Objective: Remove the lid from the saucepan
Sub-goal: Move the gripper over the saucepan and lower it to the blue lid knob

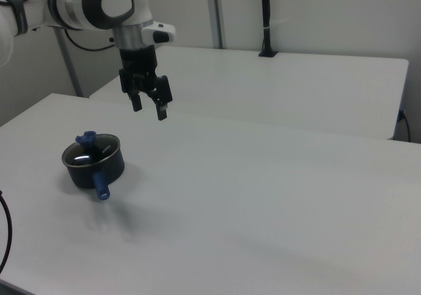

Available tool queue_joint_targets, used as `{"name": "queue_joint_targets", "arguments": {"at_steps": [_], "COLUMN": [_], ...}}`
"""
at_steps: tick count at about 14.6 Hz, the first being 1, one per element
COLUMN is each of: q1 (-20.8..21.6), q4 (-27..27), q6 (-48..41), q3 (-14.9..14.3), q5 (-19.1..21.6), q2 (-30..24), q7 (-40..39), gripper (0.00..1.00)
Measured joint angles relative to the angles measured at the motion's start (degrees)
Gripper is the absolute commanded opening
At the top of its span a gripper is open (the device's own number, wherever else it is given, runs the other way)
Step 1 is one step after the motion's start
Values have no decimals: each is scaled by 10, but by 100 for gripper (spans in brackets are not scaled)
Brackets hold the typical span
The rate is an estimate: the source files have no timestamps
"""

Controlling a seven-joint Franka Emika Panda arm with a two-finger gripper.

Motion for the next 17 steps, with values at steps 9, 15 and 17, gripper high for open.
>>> {"name": "queue_joint_targets", "arguments": {"at_steps": [9, 15, 17], "q1": [32, 119, 140], "q4": [-2, 0, 0], "q6": [12, 101, 121], "q3": [12, 16, 17], "q5": [17, 33, 33], "q2": [4, 48, 69], "q7": [0, 45, 52], "gripper": [100, 100, 100]}}
